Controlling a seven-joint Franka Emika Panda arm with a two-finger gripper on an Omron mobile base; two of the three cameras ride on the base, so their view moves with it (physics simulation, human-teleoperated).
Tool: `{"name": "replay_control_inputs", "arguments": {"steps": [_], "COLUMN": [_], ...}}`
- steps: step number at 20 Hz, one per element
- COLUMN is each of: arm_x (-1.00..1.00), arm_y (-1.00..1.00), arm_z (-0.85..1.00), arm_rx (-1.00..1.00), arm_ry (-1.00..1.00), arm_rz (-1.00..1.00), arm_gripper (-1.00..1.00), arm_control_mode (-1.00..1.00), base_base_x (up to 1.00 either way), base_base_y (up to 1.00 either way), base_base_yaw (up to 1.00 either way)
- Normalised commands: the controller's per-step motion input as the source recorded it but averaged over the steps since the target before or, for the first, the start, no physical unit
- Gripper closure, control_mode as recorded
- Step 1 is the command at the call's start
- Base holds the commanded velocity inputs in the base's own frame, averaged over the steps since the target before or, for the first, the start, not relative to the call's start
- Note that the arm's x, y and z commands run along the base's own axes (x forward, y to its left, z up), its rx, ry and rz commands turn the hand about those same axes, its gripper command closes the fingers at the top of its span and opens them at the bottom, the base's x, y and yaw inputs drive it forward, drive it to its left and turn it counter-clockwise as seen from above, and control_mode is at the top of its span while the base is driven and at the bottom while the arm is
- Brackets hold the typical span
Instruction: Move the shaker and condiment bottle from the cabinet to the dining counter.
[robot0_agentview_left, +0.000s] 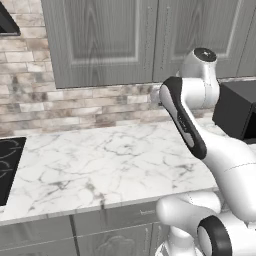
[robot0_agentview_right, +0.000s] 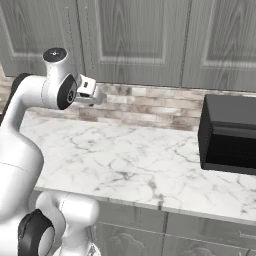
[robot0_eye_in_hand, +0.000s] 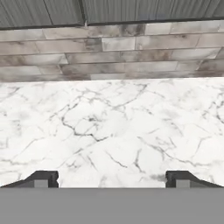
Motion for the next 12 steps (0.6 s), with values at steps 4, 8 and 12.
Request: {"name": "replay_control_inputs", "arguments": {"steps": [4,8,12], "arm_x": [0.03,0.1,0.12], "arm_y": [0.04,0.0,0.0], "arm_z": [0.75,0.85,0.75], "arm_rx": [0.13,0.16,0.07], "arm_ry": [-0.42,-0.37,-0.27], "arm_rz": [-0.03,-0.02,-0.03], "arm_gripper": [-1.0,-1.0,-1.0], "arm_control_mode": [-1.0,-1.0,-1.0], "base_base_x": [0.0,0.0,0.0], "base_base_y": [0.0,0.0,0.0], "base_base_yaw": [0.0,0.0,0.0]}}
